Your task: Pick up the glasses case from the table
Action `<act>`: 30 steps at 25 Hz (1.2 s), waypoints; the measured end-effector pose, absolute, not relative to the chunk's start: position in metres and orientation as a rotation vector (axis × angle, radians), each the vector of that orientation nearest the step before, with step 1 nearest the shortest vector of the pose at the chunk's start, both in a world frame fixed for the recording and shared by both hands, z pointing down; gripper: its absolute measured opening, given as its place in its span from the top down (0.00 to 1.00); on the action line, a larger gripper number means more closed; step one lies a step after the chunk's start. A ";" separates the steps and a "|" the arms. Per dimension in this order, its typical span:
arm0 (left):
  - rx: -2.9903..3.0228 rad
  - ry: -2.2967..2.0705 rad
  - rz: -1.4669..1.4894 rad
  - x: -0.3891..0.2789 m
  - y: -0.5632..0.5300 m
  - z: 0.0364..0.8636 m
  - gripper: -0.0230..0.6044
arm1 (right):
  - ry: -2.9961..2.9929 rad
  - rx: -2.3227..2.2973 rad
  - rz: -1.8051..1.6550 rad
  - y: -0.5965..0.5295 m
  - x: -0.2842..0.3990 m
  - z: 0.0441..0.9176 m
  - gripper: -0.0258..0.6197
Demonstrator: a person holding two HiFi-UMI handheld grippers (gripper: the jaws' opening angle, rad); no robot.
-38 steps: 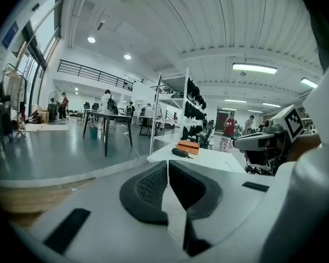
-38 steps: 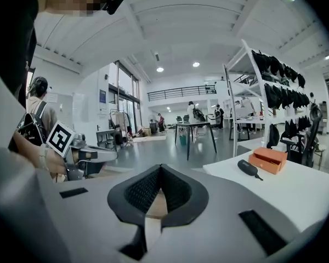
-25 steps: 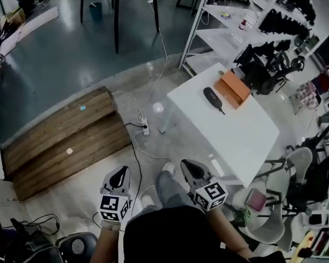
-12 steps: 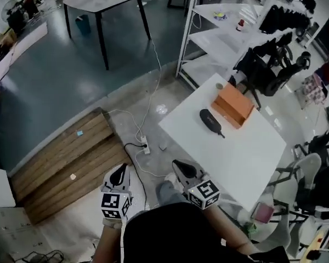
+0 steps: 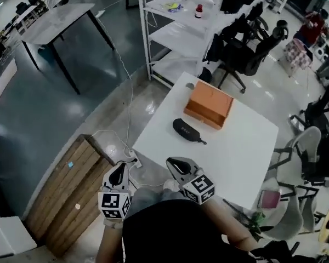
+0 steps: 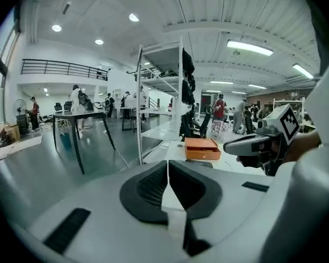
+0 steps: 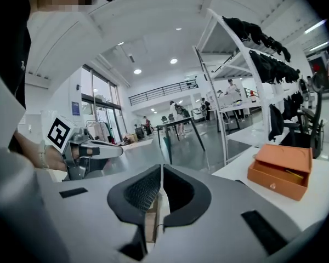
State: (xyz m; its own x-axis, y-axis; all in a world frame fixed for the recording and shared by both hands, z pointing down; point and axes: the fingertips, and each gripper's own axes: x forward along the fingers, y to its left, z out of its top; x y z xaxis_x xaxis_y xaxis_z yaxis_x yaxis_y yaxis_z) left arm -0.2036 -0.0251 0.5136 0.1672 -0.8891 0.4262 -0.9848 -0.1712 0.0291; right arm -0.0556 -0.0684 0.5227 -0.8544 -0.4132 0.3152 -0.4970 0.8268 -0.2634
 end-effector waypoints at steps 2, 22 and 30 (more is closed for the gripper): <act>2.186 -1.750 0.476 -0.189 -0.043 0.516 0.92 | -2.745 0.769 0.513 -0.084 -0.036 0.529 0.92; 2.315 -1.438 0.611 -0.151 -0.137 0.549 0.92 | -2.421 1.076 0.549 -0.207 0.055 0.624 0.68; 2.198 -1.498 0.627 -0.214 -0.141 0.565 0.92 | -2.238 0.975 0.519 -0.251 0.030 0.691 0.44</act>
State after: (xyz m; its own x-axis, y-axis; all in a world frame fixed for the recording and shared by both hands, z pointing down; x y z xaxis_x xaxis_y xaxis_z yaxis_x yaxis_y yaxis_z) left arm -0.2143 -0.1414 0.5652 0.3231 -0.7540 0.5718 -0.9366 -0.3415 0.0789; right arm 0.0299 -0.2508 0.6907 -0.5242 -0.5047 0.6859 -0.7550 0.6481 -0.1001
